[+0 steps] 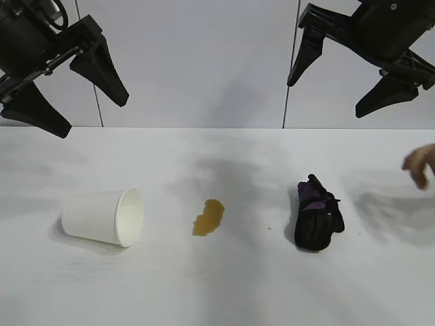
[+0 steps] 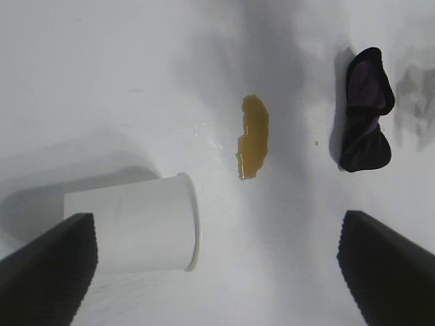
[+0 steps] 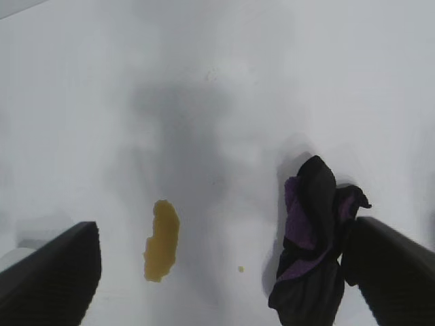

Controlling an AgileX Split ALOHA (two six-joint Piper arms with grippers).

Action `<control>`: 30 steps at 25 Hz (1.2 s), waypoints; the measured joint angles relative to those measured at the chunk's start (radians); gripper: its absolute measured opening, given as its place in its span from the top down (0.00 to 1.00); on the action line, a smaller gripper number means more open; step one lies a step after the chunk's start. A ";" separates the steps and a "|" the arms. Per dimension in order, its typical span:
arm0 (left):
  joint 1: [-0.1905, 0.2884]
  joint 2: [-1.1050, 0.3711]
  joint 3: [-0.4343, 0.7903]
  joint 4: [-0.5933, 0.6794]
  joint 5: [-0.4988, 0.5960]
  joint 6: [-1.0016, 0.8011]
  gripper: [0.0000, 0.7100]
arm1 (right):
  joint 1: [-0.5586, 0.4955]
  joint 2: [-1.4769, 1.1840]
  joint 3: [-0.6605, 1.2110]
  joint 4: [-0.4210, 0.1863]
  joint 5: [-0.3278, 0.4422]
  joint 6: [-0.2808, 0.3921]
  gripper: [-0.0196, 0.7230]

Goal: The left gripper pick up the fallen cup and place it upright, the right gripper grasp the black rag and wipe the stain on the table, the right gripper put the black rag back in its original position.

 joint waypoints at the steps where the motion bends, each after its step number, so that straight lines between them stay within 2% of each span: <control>1: 0.000 0.000 0.000 0.000 0.000 0.000 0.02 | 0.000 0.000 0.000 0.000 0.000 0.000 0.04; 11: 0.000 0.000 0.000 0.000 -0.002 0.000 0.02 | 0.000 0.000 0.000 0.000 0.000 0.000 0.04; 17: 0.000 0.000 0.000 0.001 -0.063 0.000 0.02 | 0.000 0.000 0.000 0.000 0.000 0.000 0.04; 22: 0.000 0.000 0.000 0.053 -0.029 0.022 0.02 | 0.000 0.000 0.000 0.000 0.000 0.000 0.04; 24: -0.001 0.000 0.000 0.110 -0.019 0.139 0.02 | 0.000 0.000 0.000 0.000 0.000 0.000 0.04; 26: -0.017 0.000 0.000 0.188 -0.015 0.350 0.02 | 0.000 0.000 0.000 0.000 0.000 0.000 0.04; 28: -0.048 0.000 0.000 0.256 -0.014 0.626 0.02 | 0.000 0.000 0.000 0.000 0.003 0.000 0.04; 30: -0.086 0.009 0.000 0.277 -0.027 0.777 0.02 | 0.000 0.000 0.000 0.000 0.008 0.000 0.04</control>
